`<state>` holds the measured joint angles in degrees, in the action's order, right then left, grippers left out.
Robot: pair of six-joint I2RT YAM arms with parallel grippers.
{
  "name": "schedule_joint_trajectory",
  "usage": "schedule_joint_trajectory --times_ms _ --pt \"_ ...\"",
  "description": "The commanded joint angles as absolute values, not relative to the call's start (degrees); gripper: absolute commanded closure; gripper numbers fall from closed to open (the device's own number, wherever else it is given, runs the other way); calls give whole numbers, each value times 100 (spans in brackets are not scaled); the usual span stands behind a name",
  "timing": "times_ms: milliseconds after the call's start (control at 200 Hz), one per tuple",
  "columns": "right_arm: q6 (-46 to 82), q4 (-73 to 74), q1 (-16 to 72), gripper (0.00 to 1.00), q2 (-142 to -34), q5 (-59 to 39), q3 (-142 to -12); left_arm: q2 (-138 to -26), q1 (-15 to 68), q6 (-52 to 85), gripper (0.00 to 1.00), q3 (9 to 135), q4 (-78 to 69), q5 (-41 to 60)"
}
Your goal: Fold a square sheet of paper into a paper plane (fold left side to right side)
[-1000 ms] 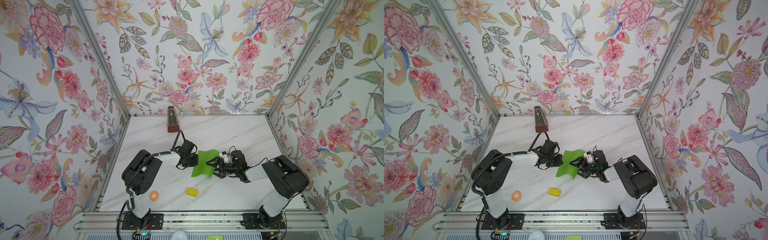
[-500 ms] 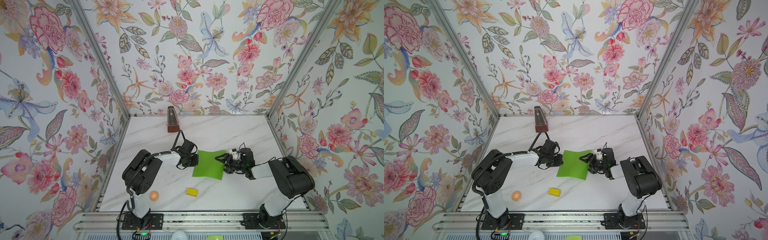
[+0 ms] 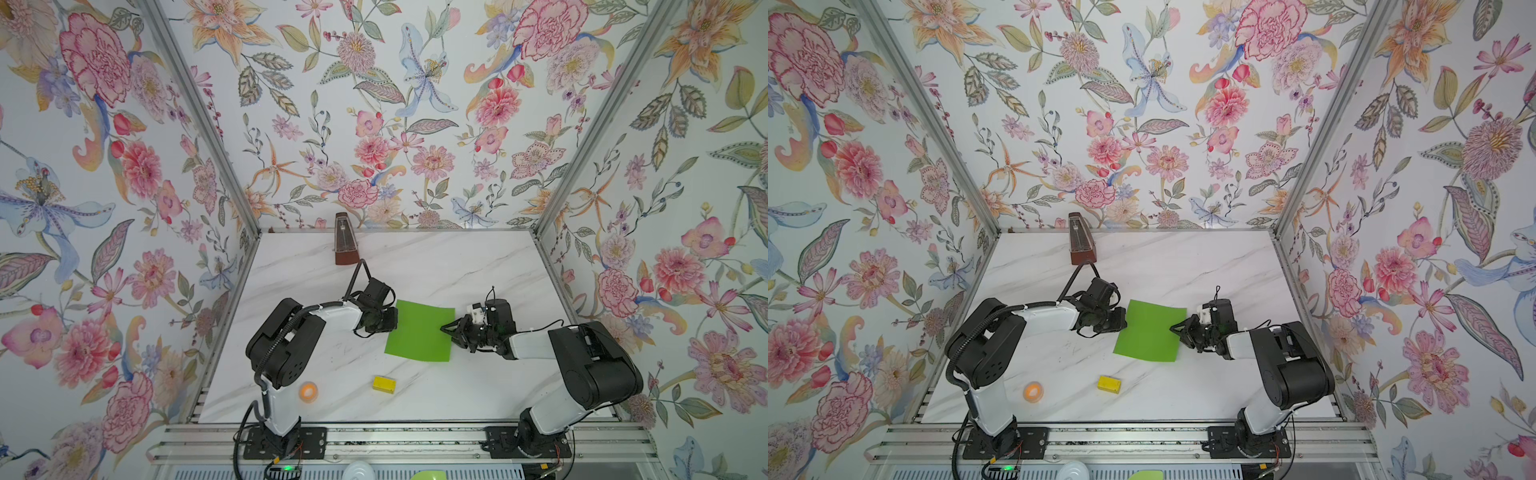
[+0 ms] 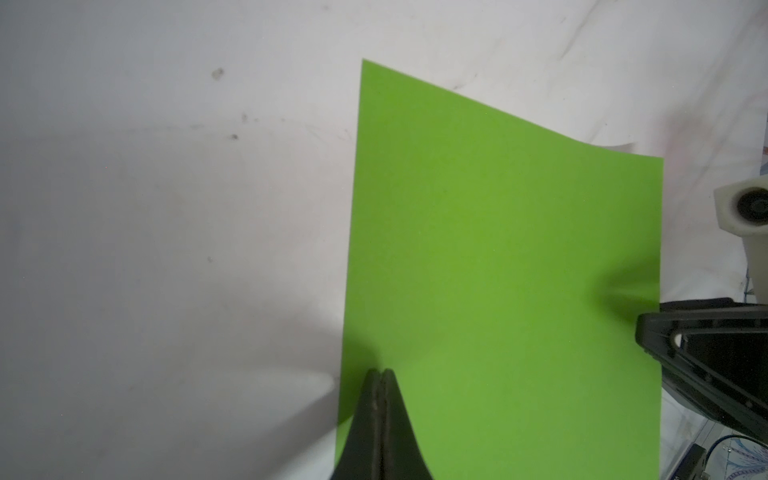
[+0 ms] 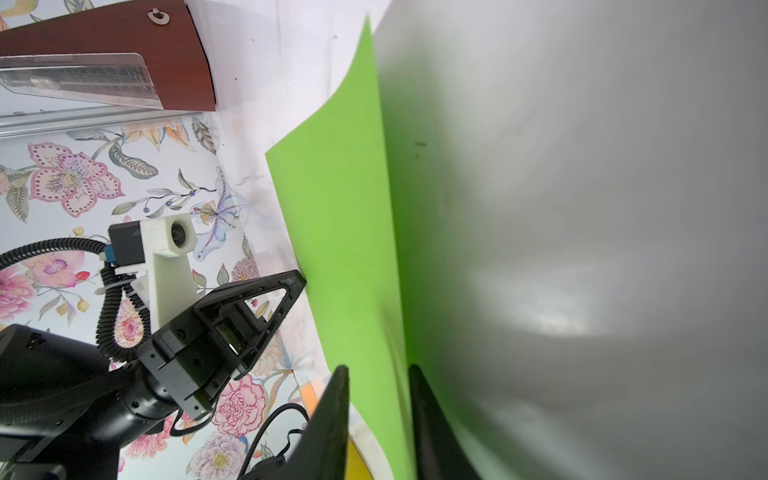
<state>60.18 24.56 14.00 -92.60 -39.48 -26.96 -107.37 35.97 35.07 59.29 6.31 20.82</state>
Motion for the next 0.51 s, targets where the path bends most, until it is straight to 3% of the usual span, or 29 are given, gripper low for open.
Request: schedule_joint_trajectory --times_ms 0,125,210,500 --pt "5807 2235 1408 84 -9337 -3815 -2838 -10923 3565 3579 100 5794 1008 1960" --pt "5404 1668 1424 100 -9277 -3735 -3120 -10755 3563 3552 100 5777 893 1940" --pt "4823 943 1450 100 -9060 -3614 -3429 -10437 3553 3495 100 5750 789 1769" --pt "1751 -2051 2060 100 -7827 -1845 -5076 -8743 3516 2952 67 5332 -213 1111"
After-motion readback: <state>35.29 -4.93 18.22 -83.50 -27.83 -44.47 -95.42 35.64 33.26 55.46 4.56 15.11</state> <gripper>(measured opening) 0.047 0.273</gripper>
